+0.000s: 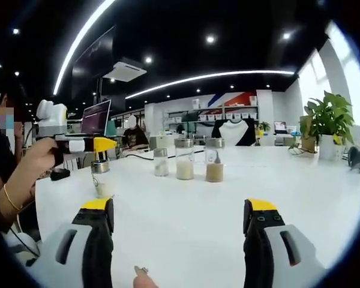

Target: Rotate the seasoning bottle until the label or dispensing opening points toward the visible target arrow and the bottle remains upright within the marked orientation range

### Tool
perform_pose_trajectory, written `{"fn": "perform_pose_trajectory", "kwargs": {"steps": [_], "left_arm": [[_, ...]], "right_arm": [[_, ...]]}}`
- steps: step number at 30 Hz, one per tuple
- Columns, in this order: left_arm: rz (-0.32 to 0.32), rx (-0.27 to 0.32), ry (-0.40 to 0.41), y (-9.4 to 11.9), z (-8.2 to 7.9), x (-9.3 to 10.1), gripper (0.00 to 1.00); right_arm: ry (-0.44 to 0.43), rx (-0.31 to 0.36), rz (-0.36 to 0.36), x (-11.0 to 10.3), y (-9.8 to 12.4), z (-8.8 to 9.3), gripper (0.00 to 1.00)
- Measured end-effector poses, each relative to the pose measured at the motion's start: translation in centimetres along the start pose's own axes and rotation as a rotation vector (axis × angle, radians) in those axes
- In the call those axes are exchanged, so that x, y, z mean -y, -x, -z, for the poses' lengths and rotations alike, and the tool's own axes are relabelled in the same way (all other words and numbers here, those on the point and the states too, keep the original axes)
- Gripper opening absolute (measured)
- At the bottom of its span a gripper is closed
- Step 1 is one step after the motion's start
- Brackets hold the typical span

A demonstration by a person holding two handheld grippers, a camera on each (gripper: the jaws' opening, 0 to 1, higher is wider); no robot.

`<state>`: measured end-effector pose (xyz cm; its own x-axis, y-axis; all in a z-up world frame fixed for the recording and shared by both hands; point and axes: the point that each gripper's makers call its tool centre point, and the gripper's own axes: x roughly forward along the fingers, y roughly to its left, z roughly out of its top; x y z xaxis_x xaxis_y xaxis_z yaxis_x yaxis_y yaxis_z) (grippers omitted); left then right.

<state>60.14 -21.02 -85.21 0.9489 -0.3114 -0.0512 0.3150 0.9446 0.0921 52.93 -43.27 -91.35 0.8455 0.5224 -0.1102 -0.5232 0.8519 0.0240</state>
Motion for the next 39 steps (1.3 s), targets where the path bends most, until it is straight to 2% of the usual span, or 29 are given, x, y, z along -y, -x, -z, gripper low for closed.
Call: {"fn": "perform_pose_trajectory", "kwargs": {"steps": [6, 8, 10, 12, 18, 20, 22, 28, 31, 33, 36, 39], "left_arm": [[-0.001, -0.031, 0.021, -1.7, -0.2, -0.6, 0.75], [-0.016, -0.022, 0.035, -2.3, -0.6, -0.8, 0.74], [-0.058, -0.004, 0.036, -3.3, -0.9, -1.5, 0.72], [-0.072, -0.014, 0.047, -3.7, -0.8, -1.6, 0.70], [-0.130, 0.010, 0.096, -5.7, -1.7, -1.1, 0.70], [-0.165, 0.029, 0.116, -6.4, -2.0, -1.1, 0.70], [-0.226, 0.056, 0.144, -7.0, -2.4, -1.5, 0.69], [-0.290, 0.076, 0.077, -8.6, -3.3, -0.9, 0.68], [-0.335, 0.092, 0.071, -9.4, -3.5, -1.4, 0.65], [-0.398, 0.125, 0.060, -9.8, -3.5, -1.8, 0.63], [-0.424, 0.123, 0.018, -10.3, -3.0, -2.0, 0.55], [-0.416, 0.113, 0.055, -11.3, -2.1, -1.8, 0.56]], "right_arm": [[-0.012, 0.013, 0.007, 0.7, 0.4, -0.4, 0.89], [-0.017, 0.017, 0.010, 0.8, 0.4, -0.4, 0.89], [-0.019, 0.018, 0.013, 0.8, 0.4, -0.4, 0.89], [-0.023, 0.019, 0.011, 0.7, 0.5, -0.4, 0.89], [-0.023, 0.030, 0.005, 0.8, 1.0, -0.9, 0.88], [-0.023, 0.035, 0.011, 1.1, 1.2, -1.2, 0.88], [-0.025, 0.044, 0.015, 1.5, 1.3, -1.4, 0.87], [-0.027, 0.048, 0.026, 2.3, 1.8, -1.5, 0.87], [-0.025, 0.049, 0.032, 2.6, 2.0, -1.6, 0.87], [-0.026, 0.047, 0.038, 2.9, 2.1, -1.6, 0.86], [-0.031, 0.049, 0.041, 3.1, 2.1, -1.6, 0.86], [-0.034, 0.046, 0.042, 3.2, 2.0, -1.5, 0.86]]}}
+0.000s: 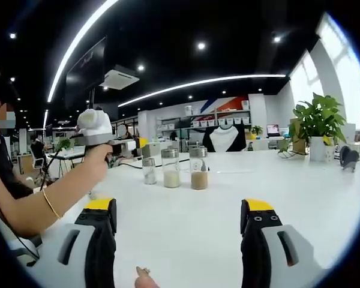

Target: Rotate the seasoning bottle until the label or dispensing opening points toward the visible target arrow and the bottle remains upright within the marked orientation range

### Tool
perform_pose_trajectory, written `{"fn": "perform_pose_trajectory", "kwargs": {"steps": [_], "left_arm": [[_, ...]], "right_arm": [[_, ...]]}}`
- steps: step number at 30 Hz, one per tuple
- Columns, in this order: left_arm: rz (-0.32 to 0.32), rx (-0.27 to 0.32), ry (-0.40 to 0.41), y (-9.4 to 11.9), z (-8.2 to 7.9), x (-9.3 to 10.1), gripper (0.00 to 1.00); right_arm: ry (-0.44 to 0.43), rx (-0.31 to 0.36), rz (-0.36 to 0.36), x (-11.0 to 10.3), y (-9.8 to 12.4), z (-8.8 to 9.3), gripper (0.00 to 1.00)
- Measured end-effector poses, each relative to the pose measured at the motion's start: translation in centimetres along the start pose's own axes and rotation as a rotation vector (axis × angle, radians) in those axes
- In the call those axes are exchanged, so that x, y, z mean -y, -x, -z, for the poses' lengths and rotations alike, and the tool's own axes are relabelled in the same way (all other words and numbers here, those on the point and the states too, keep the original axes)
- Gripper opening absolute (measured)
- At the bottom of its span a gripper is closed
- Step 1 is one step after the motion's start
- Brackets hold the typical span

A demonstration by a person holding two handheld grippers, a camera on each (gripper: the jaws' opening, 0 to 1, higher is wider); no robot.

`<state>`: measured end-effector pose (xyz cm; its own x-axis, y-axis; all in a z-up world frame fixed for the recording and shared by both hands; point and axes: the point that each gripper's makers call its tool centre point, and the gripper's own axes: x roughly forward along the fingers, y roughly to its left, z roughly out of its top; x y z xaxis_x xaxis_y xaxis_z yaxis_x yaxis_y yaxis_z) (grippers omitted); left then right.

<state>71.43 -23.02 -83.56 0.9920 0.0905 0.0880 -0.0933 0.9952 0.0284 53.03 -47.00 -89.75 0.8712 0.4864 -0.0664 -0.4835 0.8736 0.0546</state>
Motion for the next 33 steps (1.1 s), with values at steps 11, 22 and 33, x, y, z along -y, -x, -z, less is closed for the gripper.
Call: {"fn": "perform_pose_trajectory", "kwargs": {"steps": [11, 22, 33], "left_arm": [[-0.115, -0.016, 0.003, -1.8, 3.1, -1.0, 0.50], [-0.078, -0.097, 0.004, -3.8, 6.2, -0.6, 0.50], [-0.035, -0.124, 0.004, -4.9, 8.3, 0.1, 0.48]], "right_arm": [[0.029, -0.009, 0.006, 0.7, 0.0, -0.4, 0.84], [0.012, -0.034, 0.020, 1.1, -0.3, 0.3, 0.81], [0.010, -0.058, 0.020, 1.5, -0.8, 1.2, 0.80]]}}
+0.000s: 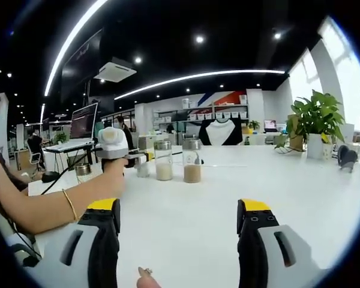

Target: Rotate the seasoning bottle until the label or dispensing opening points toward the visible target arrow and the bottle remains upright within the marked orientation range

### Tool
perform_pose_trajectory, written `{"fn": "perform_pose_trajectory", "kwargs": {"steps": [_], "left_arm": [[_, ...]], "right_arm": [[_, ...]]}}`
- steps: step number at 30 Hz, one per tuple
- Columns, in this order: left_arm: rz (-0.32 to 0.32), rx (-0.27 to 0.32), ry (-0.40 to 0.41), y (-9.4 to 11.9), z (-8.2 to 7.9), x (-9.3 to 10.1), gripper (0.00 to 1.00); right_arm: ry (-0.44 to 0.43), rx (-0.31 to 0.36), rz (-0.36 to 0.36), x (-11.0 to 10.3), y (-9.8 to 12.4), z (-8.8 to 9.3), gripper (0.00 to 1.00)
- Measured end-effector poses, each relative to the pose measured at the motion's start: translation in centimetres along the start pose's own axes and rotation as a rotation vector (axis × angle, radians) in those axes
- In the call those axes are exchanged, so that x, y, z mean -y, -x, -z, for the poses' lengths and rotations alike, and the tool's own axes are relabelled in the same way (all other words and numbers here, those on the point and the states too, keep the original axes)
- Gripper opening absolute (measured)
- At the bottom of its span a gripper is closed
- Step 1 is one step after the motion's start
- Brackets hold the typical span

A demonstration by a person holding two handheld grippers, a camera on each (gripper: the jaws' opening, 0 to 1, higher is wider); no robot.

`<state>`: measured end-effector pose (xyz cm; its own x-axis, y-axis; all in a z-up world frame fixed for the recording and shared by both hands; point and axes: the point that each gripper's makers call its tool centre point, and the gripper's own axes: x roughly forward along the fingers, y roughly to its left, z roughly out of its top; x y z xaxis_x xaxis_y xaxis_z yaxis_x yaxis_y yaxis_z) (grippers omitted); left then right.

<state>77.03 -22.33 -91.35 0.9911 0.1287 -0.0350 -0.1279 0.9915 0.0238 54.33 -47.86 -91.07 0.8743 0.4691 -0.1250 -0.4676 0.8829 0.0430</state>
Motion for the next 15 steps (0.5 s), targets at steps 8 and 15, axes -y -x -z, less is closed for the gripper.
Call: {"fn": "perform_pose_trajectory", "kwargs": {"steps": [8, 15], "left_arm": [[0.010, -0.001, 0.010, -0.5, 0.3, -0.4, 0.42], [0.029, -0.007, 0.071, -0.8, 1.0, -0.4, 0.37]], "right_arm": [[-0.007, -0.017, 0.004, 0.2, -0.3, 0.6, 0.79], [-0.012, -0.021, -0.009, -0.6, -0.7, 0.7, 0.78]]}}
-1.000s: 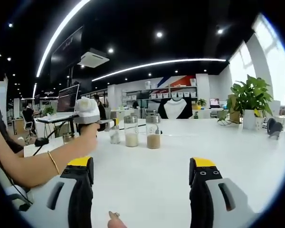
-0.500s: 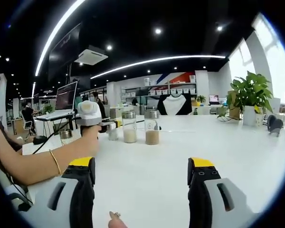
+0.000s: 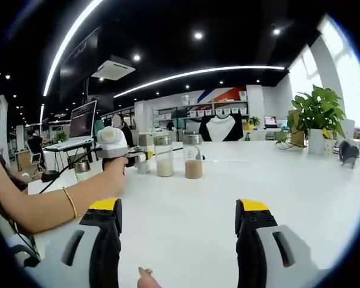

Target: Rotate the seasoning bottle until the label or dispensing opening points toward the visible target arrow and the bottle remains upright within the marked orientation range

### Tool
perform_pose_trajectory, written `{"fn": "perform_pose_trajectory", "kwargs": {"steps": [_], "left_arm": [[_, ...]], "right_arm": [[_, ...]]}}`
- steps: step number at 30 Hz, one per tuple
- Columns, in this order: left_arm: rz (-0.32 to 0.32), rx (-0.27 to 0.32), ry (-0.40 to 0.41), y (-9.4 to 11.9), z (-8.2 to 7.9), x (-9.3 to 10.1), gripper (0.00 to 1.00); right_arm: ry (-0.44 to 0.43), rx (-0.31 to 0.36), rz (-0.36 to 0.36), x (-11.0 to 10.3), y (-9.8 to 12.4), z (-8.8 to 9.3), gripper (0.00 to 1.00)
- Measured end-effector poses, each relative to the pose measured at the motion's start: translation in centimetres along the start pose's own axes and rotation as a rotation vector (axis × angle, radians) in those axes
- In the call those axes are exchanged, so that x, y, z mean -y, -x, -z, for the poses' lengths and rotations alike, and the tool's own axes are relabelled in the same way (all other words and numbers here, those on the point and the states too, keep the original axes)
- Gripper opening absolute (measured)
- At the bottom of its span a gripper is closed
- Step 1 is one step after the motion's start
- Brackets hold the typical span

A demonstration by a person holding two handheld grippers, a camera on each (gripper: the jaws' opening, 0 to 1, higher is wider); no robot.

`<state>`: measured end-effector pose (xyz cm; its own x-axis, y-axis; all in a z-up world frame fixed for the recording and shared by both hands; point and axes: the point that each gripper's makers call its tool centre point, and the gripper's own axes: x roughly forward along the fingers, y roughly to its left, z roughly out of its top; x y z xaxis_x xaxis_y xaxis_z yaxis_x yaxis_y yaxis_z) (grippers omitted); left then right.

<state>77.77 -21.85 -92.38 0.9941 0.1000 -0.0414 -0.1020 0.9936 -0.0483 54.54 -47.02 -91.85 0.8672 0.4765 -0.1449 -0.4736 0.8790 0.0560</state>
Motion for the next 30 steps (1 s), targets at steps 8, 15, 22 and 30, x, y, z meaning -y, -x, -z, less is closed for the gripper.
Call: {"fn": "perform_pose_trajectory", "kwargs": {"steps": [8, 15, 22, 30], "left_arm": [[-0.004, 0.019, -0.020, -0.1, -0.1, 0.0, 0.37], [-0.008, 0.023, -0.037, 0.0, -0.2, 0.0, 0.36], [-0.017, 0.098, -0.052, 0.7, -3.0, -0.2, 0.36], [0.015, 0.133, -0.028, 1.2, -5.4, 0.2, 0.36]], "right_arm": [[-0.005, -0.012, -0.006, -0.4, -0.1, 0.3, 0.77], [-0.007, -0.011, -0.010, -0.6, 0.0, 0.2, 0.75], [-0.011, -0.003, 0.005, -0.4, 0.3, 0.1, 0.76], [-0.011, -0.003, 0.000, -0.4, 0.3, 0.0, 0.76]]}}
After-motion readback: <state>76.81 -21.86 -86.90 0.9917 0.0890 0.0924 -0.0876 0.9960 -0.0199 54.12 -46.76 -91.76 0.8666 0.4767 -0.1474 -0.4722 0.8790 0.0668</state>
